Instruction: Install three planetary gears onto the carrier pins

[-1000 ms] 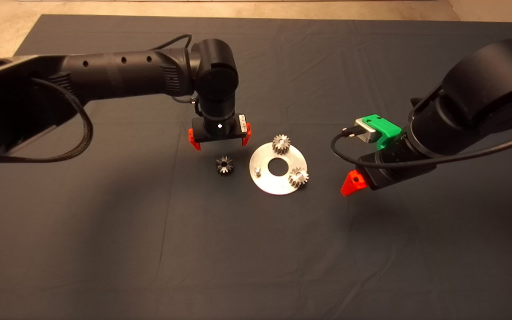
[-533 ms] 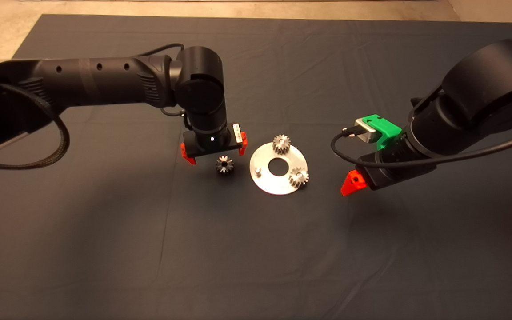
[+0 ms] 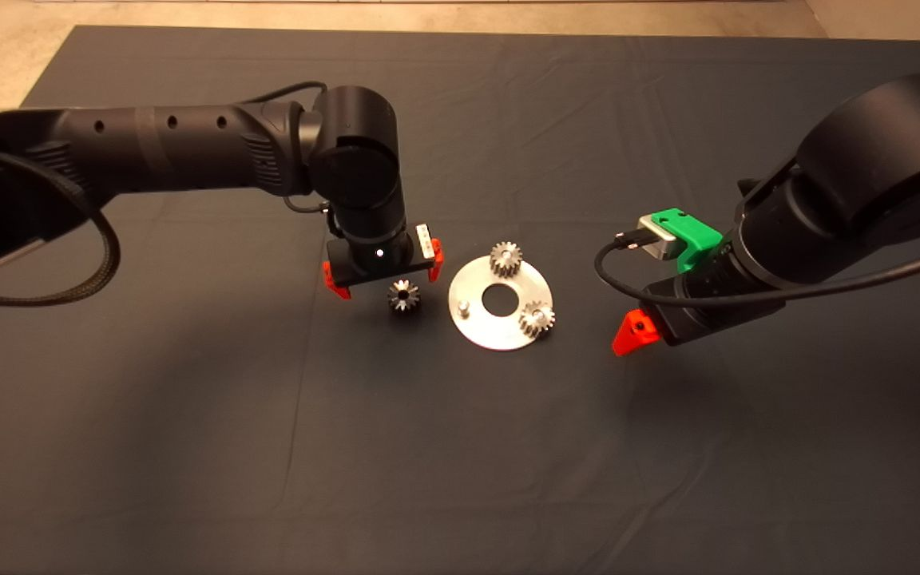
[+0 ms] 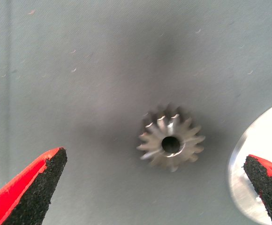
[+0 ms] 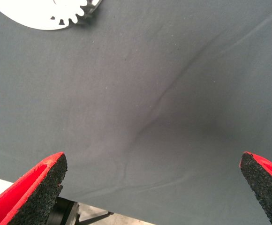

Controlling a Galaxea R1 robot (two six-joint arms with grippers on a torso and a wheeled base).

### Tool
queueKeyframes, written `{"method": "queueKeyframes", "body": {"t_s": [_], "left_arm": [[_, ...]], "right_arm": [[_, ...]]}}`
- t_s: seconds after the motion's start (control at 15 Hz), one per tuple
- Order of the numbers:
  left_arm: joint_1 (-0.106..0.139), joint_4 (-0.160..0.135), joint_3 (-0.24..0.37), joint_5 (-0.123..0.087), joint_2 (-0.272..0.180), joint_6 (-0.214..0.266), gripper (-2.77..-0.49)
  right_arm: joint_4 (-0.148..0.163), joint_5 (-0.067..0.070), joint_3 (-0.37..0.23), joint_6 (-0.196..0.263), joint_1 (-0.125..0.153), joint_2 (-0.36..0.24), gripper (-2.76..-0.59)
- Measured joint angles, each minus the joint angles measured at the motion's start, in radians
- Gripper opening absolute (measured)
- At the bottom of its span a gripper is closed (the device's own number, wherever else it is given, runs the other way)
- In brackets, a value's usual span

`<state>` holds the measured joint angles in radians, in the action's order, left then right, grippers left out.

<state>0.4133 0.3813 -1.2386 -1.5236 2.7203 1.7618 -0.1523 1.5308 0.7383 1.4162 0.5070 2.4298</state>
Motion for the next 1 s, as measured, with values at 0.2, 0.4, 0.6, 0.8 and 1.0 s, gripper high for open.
{"method": "queueKeyframes", "body": {"t_s": [0.2,0.4,0.6,0.8,1.0], "left_arm": [[-0.001,0.000,-0.066,0.004,0.041,-0.050,-0.51],[-0.014,0.000,-0.094,0.003,0.047,-0.073,-0.51],[-0.033,0.000,-0.103,0.001,0.050,-0.078,-0.51],[-0.040,-0.003,-0.103,0.003,0.056,-0.083,-0.51],[-0.045,-0.004,-0.104,0.003,0.055,-0.084,-0.51]], "right_arm": [[0.000,0.000,-0.003,0.002,0.000,0.000,-0.61],[0.000,0.000,-0.005,0.003,0.000,0.000,-0.61],[0.000,0.000,-0.005,0.003,0.000,0.000,-0.61],[0.000,0.000,-0.006,0.003,0.000,0.000,-0.61],[0.000,0.000,-0.006,0.003,0.000,0.000,-0.61]]}}
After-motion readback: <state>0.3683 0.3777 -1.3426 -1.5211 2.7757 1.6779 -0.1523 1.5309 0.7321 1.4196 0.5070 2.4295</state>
